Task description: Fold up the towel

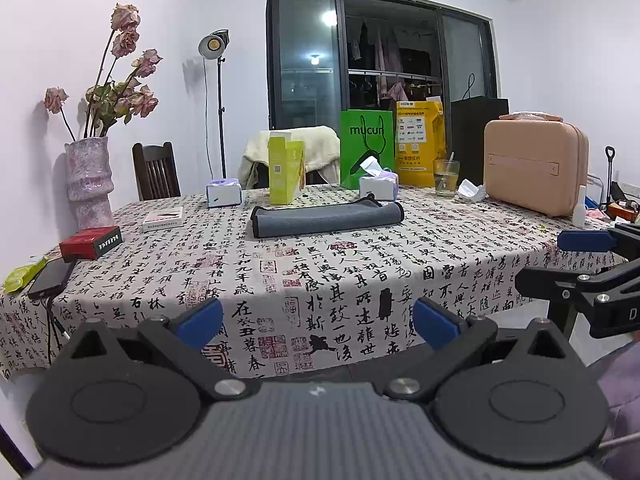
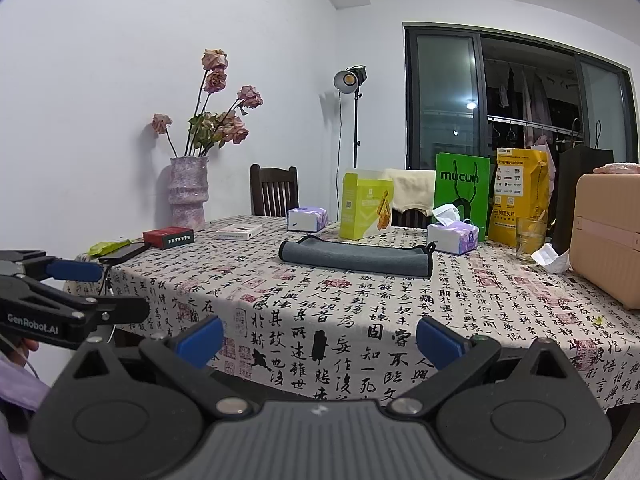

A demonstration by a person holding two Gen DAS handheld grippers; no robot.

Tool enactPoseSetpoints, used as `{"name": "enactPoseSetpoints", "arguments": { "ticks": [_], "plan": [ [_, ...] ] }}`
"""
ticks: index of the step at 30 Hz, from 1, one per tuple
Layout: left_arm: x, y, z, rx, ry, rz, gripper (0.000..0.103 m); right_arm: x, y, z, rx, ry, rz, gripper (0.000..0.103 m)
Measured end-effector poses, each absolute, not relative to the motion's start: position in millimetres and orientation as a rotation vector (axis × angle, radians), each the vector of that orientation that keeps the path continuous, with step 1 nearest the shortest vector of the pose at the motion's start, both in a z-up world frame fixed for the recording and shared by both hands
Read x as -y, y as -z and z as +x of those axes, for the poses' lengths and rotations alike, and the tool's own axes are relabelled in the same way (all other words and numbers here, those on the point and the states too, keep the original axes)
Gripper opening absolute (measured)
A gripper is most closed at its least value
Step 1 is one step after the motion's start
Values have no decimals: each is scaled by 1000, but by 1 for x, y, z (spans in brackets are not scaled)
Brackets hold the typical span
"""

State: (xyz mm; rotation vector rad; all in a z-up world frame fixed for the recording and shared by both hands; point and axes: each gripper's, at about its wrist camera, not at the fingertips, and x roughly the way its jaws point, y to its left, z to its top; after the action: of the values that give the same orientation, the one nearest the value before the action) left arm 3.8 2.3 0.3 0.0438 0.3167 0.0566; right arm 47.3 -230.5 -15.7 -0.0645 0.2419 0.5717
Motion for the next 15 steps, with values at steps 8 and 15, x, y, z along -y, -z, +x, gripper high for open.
{"name": "enactPoseSetpoints", "arguments": {
  "ticks": [8,15],
  "plan": [
    [-2,0,4,-315,-56,46,103,231,16,48,-242,-572,-65,103],
    [-1,0,4,-313,-54,49,103,231,16,48,-241,-572,-65,103]
  ]
}}
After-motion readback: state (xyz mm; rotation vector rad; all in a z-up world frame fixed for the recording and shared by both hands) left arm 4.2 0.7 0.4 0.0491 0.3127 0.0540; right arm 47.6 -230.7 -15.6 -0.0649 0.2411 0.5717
